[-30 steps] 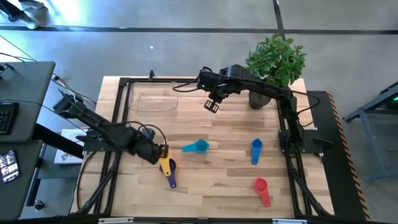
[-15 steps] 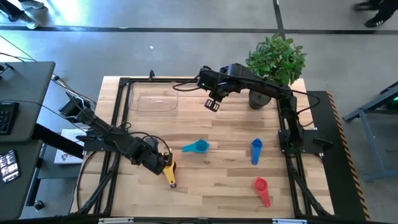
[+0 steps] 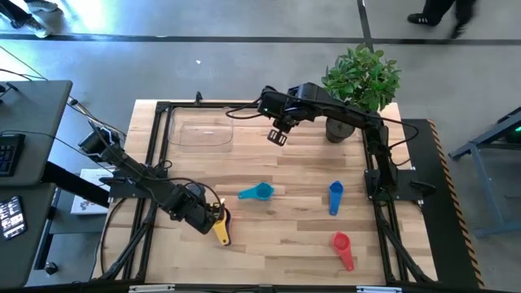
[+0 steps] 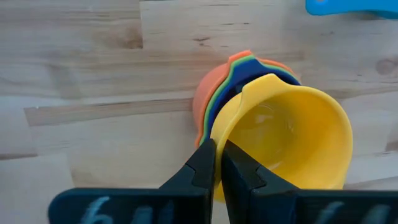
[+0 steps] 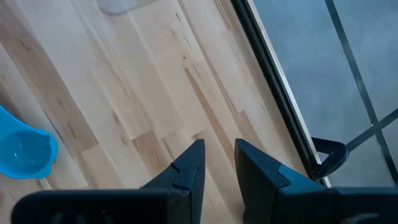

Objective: Nest measuring cups in basket
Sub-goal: Stack the yellow measuring cup on top of the dark blue measuring cup

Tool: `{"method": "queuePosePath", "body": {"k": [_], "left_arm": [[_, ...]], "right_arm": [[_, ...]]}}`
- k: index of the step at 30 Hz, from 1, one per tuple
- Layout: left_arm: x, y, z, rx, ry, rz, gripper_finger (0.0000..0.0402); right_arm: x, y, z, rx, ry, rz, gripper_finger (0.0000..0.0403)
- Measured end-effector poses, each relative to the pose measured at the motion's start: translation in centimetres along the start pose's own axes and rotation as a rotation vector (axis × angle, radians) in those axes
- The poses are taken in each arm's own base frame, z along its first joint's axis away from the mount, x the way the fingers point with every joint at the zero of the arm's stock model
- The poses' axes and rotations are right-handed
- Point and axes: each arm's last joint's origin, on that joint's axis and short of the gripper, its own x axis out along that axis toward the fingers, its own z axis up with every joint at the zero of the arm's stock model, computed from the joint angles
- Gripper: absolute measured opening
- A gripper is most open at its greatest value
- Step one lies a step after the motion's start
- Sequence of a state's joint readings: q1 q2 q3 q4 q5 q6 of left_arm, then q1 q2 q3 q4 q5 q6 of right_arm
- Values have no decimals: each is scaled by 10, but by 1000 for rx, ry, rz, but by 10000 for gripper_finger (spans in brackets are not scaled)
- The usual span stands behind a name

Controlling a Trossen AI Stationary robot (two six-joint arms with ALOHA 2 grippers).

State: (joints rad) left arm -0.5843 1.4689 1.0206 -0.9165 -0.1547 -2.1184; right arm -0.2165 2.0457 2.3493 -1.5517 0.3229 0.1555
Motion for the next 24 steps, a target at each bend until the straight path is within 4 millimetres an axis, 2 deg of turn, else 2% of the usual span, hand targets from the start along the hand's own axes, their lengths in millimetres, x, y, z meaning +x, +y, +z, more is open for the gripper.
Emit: {"method": "queuePosePath", "body": {"k": [13, 24], "left_arm": [[2, -7, 10, 42, 50, 17, 17], [2, -8, 11, 39, 27, 6, 22]], "right_arm": [[0, 0, 0, -7, 0, 0, 81], [0, 0, 0, -7, 0, 0, 81]]}}
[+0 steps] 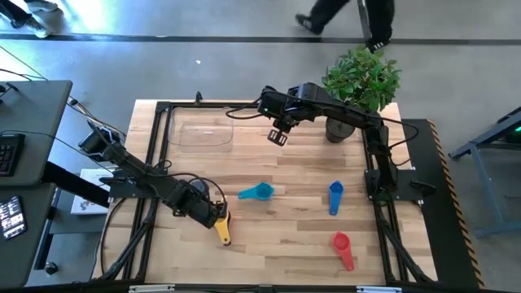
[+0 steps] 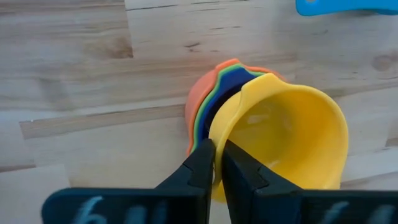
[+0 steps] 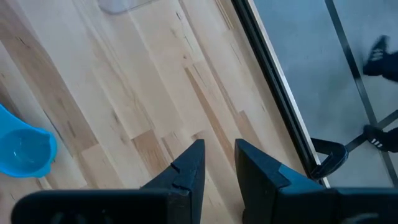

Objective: Nest measuring cups in basket
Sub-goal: Stack the yellow measuring cup on top of the dark blue measuring cup, then stack the light blue measuring cup on top of the yellow measuring cup

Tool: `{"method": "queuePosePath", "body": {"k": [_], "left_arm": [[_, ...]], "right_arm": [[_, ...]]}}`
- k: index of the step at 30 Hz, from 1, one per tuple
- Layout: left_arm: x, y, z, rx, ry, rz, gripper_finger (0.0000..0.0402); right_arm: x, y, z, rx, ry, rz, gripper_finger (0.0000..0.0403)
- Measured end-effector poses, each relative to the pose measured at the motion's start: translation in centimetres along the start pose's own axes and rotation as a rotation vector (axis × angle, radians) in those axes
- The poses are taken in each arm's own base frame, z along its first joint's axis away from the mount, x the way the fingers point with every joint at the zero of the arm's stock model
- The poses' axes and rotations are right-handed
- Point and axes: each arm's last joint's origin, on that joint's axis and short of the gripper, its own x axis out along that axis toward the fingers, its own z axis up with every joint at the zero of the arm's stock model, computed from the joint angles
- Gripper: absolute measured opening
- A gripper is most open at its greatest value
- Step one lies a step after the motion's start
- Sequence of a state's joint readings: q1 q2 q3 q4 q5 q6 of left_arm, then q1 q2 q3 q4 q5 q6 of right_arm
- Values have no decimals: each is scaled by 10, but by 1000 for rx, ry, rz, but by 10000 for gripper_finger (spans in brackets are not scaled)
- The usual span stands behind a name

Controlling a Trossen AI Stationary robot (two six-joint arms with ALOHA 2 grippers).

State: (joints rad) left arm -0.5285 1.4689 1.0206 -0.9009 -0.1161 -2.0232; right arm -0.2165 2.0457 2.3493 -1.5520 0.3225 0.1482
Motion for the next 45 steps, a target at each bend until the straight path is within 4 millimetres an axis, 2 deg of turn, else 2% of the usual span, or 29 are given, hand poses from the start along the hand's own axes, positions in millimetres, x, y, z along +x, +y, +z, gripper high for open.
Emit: {"method": "queuePosePath", "body": {"k": [18, 24, 28, 36, 45], "left_arm": [[0, -1, -1, 4, 12, -4, 71], [0, -1, 0, 72, -10, -14, 72], [-2, 0, 0, 114, -16, -23, 67], [-24, 8, 8, 257, -12, -59, 67], [-63, 29, 26, 423, -98, -157, 67]], "right_arm": [[0, 0, 0, -18, 0, 0, 81], [0, 1, -2, -25, 22, 23, 81], [0, 3, -2, -15, 33, 104, 81], [-5, 14, -5, 71, 57, 230, 81], [-33, 42, -17, 194, 38, 275, 81]]}}
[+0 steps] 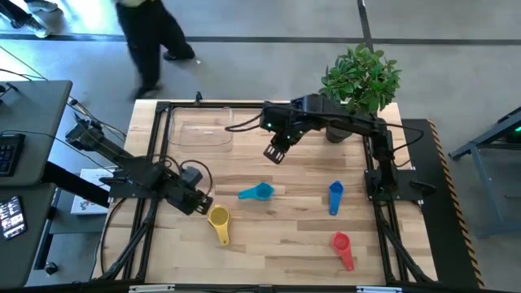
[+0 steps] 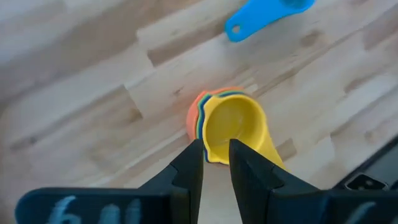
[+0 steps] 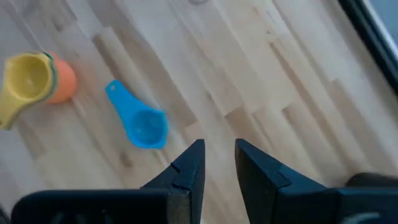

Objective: Nest measuring cups in basket
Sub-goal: Stack the light blue measuring cup on top of the yellow measuring cup

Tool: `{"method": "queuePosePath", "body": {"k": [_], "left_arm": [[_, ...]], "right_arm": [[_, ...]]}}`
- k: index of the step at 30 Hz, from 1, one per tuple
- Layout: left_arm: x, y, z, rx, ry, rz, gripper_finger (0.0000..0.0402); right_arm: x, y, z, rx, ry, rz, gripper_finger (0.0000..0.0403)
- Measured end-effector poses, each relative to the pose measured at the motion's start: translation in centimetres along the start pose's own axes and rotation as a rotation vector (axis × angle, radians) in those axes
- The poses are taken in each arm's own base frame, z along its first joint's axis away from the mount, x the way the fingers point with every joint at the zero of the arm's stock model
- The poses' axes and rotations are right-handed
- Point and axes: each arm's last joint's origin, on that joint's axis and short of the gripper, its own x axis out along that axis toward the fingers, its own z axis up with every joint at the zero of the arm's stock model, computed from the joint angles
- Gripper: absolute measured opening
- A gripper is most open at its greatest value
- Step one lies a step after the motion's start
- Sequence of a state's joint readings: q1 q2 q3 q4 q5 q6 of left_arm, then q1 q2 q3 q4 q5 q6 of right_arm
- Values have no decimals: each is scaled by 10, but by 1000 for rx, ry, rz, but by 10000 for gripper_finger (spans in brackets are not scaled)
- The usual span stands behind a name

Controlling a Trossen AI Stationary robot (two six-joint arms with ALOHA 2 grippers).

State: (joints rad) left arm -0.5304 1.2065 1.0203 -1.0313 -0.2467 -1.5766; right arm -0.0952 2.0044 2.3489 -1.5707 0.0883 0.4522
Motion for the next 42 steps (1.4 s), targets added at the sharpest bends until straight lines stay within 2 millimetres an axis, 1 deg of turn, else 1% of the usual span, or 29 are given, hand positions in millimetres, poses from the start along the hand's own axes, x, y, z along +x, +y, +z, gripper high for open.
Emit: {"method": "queuePosePath", "body": {"k": [3, 9, 15, 19, 25, 31, 39, 42], "left_arm": [[-12, 6, 4, 63, -32, -46, 65], [-30, 16, 10, 181, -73, -108, 65], [-41, 23, 12, 293, -91, -146, 65], [-44, 26, 13, 348, -106, -159, 65], [-46, 27, 14, 407, -112, -162, 65], [-45, 26, 14, 428, -113, -160, 65], [-45, 27, 13, 437, -108, -159, 65], [-45, 27, 13, 447, -108, -158, 65]], "right_arm": [[-7, 14, -9, 49, -8, 21, 81], [-19, 52, -35, 108, -13, 58, 81], [-21, 86, -63, 206, -26, 36, 81], [-20, 101, -78, 306, -55, 1, 81], [-17, 118, -90, 417, -112, -29, 81], [-4, 130, -95, 492, -141, -68, 81], [28, 141, -90, 545, -112, -130, 81], [40, 142, -87, 547, -83, -145, 92]]}}
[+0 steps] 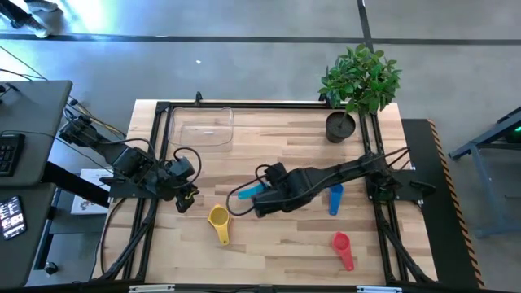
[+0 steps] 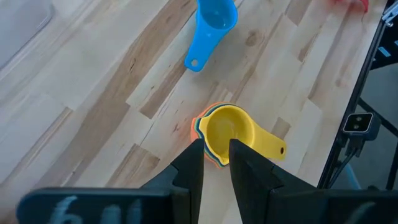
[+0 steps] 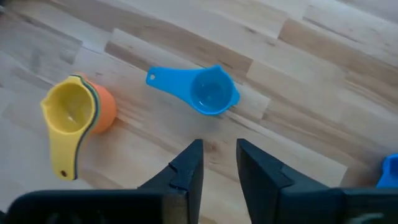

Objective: Nest measuring cups in basket
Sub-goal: Stack the light blue measuring cup on top of the yellow measuring cup

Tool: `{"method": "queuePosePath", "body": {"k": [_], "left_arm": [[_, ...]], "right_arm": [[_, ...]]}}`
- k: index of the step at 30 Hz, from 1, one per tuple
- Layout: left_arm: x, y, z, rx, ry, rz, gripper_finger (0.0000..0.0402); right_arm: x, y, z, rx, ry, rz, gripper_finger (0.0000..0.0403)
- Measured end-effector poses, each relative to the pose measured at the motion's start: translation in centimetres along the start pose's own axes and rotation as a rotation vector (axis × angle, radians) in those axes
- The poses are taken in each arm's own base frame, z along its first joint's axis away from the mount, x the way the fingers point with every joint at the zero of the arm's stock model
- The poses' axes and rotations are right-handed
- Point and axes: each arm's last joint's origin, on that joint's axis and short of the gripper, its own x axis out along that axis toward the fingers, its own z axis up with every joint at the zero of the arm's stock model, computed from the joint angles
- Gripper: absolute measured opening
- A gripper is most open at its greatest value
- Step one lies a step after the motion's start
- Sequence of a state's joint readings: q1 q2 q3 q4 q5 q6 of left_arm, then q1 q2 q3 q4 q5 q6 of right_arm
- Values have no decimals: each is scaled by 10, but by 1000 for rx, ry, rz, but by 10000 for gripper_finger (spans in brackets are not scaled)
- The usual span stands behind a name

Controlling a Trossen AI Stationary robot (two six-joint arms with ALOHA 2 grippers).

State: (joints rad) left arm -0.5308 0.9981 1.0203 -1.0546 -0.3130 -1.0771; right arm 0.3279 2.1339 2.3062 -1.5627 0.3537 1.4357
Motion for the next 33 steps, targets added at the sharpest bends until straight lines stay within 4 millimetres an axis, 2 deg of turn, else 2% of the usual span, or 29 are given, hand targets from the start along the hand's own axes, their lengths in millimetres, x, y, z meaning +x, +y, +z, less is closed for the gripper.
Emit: {"method": "queuePosePath", "body": {"k": [10, 24, 29, 33], "left_arm": [[0, 0, 0, 16, 0, 0, 64], [0, 0, 0, 16, -7, 4, 64], [0, 0, 0, 16, -8, 4, 65], [0, 0, 0, 16, -8, 4, 65]], "right_arm": [[34, 5, 14, -59, 85, -71, 151], [76, -2, 59, -328, 200, -80, 156], [106, -6, 60, -380, 278, -64, 156], [125, -10, 55, -347, 302, -103, 156]]}}
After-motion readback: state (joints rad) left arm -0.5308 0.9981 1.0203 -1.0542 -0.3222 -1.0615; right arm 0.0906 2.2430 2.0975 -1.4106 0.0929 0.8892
